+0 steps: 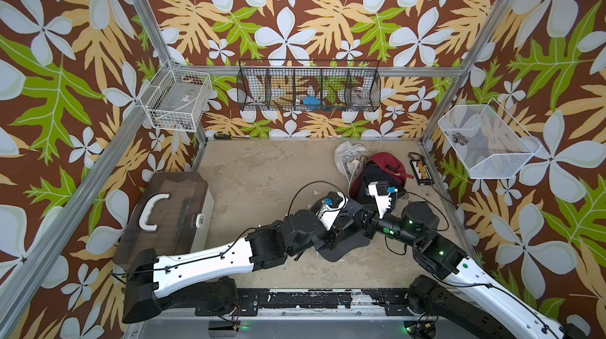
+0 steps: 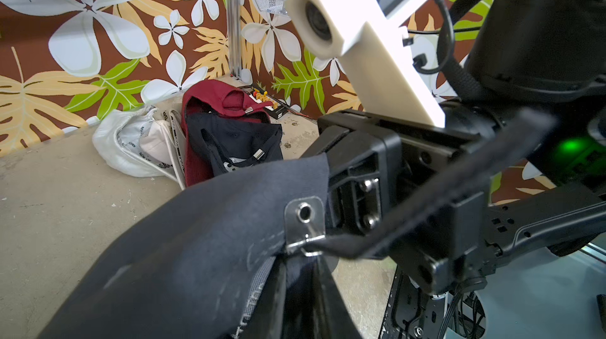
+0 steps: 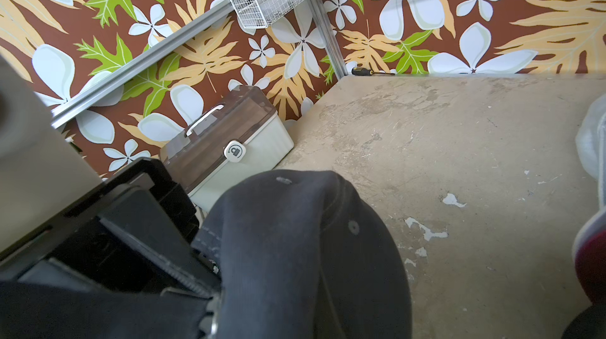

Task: Open the adjustable buckle of the baseball cap
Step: Pull the adjustable strap on the baseball cap.

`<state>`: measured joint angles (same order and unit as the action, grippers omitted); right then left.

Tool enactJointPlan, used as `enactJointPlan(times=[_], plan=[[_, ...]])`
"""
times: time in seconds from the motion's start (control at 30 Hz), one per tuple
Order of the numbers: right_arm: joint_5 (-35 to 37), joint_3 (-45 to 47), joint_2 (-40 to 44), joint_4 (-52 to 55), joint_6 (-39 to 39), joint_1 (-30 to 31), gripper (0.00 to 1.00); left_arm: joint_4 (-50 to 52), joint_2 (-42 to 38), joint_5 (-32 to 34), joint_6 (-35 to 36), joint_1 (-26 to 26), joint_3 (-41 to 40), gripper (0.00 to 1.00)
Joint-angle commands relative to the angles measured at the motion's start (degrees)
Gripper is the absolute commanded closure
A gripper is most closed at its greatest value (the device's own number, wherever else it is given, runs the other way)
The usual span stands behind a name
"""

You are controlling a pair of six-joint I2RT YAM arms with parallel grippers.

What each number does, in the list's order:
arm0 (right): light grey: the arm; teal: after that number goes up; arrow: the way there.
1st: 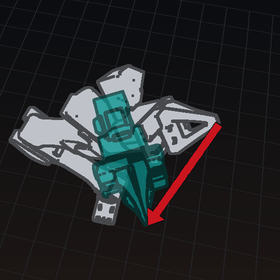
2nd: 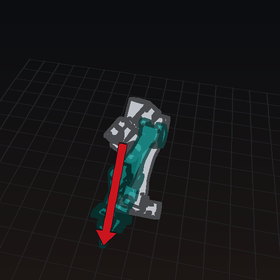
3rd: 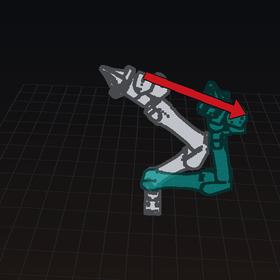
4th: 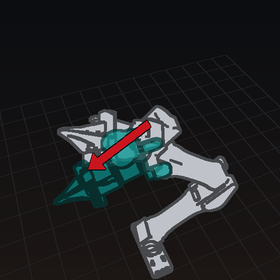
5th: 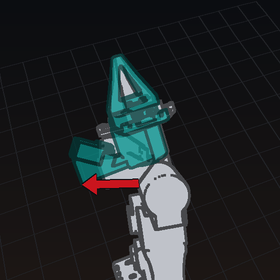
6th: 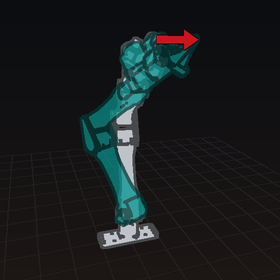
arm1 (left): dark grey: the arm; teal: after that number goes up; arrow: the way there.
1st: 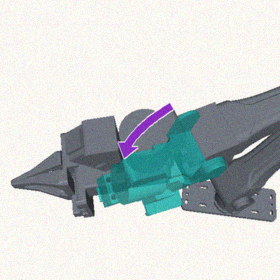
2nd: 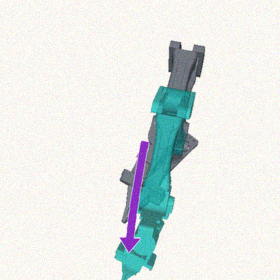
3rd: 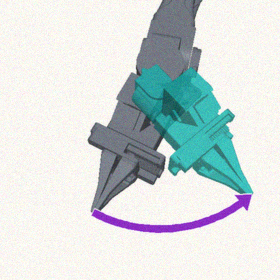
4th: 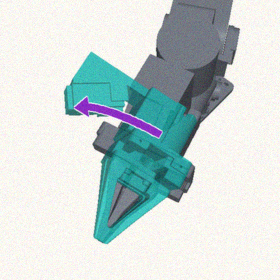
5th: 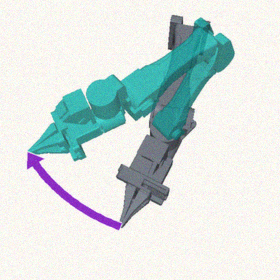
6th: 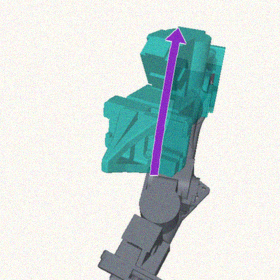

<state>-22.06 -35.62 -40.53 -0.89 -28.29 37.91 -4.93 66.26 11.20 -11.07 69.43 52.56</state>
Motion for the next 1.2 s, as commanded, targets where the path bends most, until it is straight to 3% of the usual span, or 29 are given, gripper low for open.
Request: enactJointPlan(times=[0.0,0.2,0.67,0.8,1.17], plan=[[1.0,0.2,0.4,-1.4,-0.2,0.1,1.0,-0.8,-0.6,-1.0,0.4,0.0,0.6,0.89],[1.2,0.4,0.3,-0.4,0.5,0.1,1.0,0.9,-0.6,-3.1,0.1,0.0,1.7,1.0],[1.9,2.1,2.3,1.5,4.5,0.1,1.0,8.9,1.2,-7.4,-0.4,0.0,7.2,1.0],[0.9,3.2,4.1,2.1,5.4,0.1,0.86,10.8,1.2,-7.7,-0.2,0.0,9.0,1.0],[-2.8,4.7,9.1,2.9,7.3,0.1,0.59,14.3,1.4,-7.2,0.6,0.0,12.3,1.0]])
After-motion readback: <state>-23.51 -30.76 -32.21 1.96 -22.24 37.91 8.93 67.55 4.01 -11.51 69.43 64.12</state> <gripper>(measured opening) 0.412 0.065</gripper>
